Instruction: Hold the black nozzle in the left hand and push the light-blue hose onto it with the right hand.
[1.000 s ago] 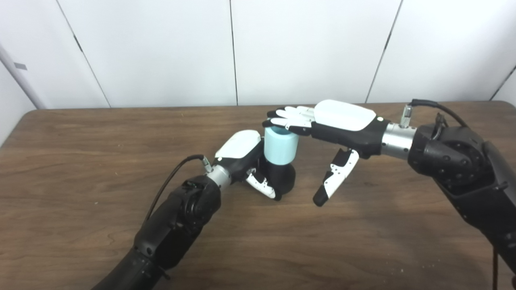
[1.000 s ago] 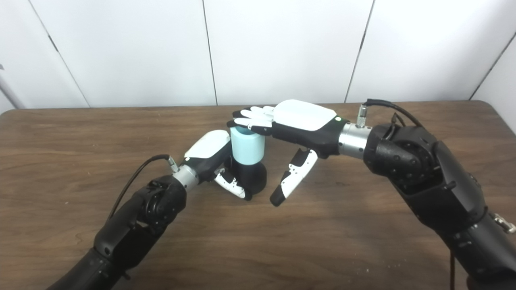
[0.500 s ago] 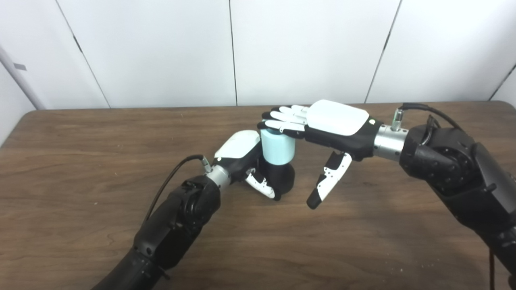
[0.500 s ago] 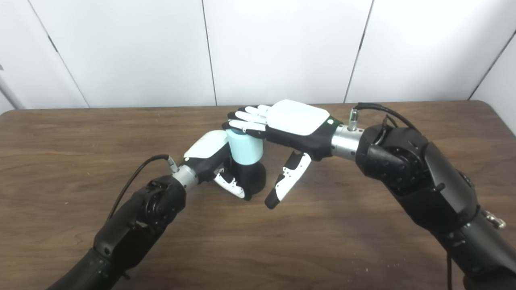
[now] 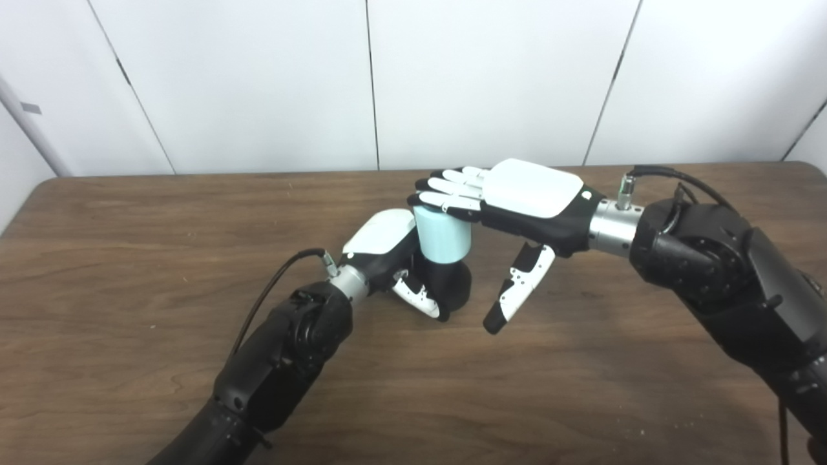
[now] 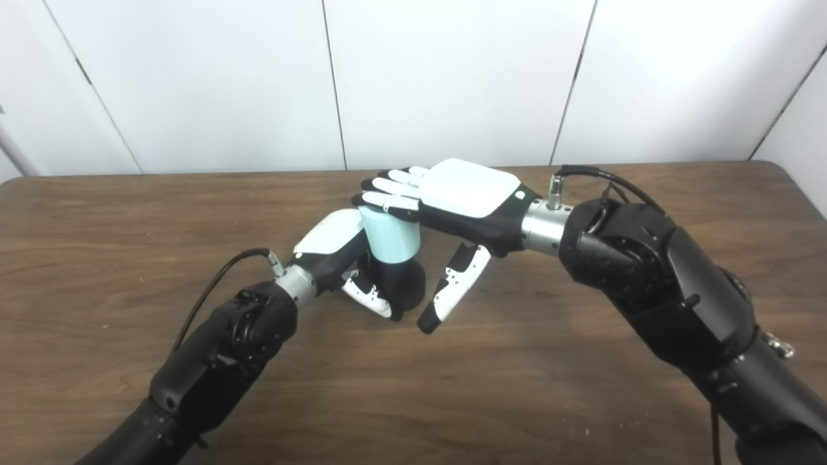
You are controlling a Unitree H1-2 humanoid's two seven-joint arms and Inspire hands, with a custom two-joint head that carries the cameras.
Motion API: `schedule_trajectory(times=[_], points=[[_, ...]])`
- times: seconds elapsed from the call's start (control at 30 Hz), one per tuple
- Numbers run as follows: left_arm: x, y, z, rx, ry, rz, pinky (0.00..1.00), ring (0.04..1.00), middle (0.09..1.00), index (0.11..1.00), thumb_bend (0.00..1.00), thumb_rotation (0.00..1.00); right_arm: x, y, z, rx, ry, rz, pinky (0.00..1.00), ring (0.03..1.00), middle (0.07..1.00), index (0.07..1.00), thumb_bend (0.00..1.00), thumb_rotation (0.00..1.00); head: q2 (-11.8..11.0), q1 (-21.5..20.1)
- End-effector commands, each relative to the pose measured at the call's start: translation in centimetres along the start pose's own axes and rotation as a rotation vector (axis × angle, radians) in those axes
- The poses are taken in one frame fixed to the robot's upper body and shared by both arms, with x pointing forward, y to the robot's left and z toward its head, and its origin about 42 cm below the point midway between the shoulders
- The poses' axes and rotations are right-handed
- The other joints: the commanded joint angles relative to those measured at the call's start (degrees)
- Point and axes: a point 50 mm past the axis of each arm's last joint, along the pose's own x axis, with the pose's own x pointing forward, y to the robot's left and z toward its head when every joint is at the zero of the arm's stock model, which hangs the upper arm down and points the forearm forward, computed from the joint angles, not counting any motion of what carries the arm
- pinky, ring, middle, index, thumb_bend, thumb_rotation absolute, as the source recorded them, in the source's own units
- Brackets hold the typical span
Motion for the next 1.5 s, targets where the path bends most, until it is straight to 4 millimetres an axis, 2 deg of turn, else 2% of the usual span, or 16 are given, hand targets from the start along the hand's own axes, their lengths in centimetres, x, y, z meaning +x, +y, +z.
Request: schedule_trajectory(times=[0.0, 0.23, 0.37, 0.53, 0.73, 1.07, 1.23, 1.47], points=[[-1.4, -3.1, -2.6, 0.004, 0.113, -0.151, 0.42, 0.459, 0.466, 0.485, 0.53, 0.0, -0.6, 2.8, -0.9, 0.041, 0.078, 0.19, 1.0, 1.0, 1.0, 0.958, 0.81, 0.76, 0.2, 0.2], [-1.3, -2.8, -2.9, 0.007, 0.121, -0.148, 0.39, 0.444, 0.45, 0.487, 0.53, 0.0, -2.5, 3.1, -1.4, 0.14, 0.096, 0.121, 1.0, 1.0, 1.0, 0.964, 0.77, 0.74, 0.1, -0.2], [-1.3, -2.6, -2.9, 0.011, 0.124, -0.145, 0.38, 0.426, 0.423, 0.49, 0.53, 0.0, -3.0, 3.3, -1.3, 0.124, 0.08, 0.11, 1.0, 1.0, 1.0, 0.963, 0.77, 0.74, 0.2, 0.0], [-1.1, -2.4, -3.1, 0.017, 0.13, -0.141, 0.4, 0.444, 0.44, 0.491, 0.53, 0.0, -3.0, 3.0, -0.9, 0.132, 0.028, 0.084, 0.99, 0.993, 0.984, 0.95, 0.75, 0.73, 0.3, 0.0], [-1.0, -2.4, -3.2, 0.027, 0.135, -0.143, 0.42, 0.469, 0.462, 0.488, 0.53, 0.0, -2.5, 2.8, -0.5, 0.154, -0.021, 0.051, 0.98, 0.977, 0.968, 0.932, 0.74, 0.69, 0.1, 0.0], [-0.8, -2.6, -2.9, 0.027, 0.134, -0.14, 0.41, 0.458, 0.458, 0.489, 0.53, 0.0, -1.3, 3.0, -0.2, 0.135, -0.039, 0.07, 0.96, 0.972, 0.96, 0.916, 0.72, 0.67, 0.1, 0.1], [-1.0, -2.8, -2.7, 0.02, 0.13, -0.141, 0.4, 0.441, 0.425, 0.493, 0.52, 0.0, -0.7, 3.6, 0.3, 0.144, -0.033, 0.111, 0.96, 0.974, 0.952, 0.908, 0.74, 0.68, 0.2, 0.2], [-1.0, -2.9, -2.9, 0.019, 0.132, -0.142, 0.39, 0.423, 0.412, 0.494, 0.52, 0.0, -0.6, 3.2, 0.1, 0.141, -0.03, 0.099, 0.96, 0.973, 0.945, 0.905, 0.75, 0.69, 0.3, 0.0]])
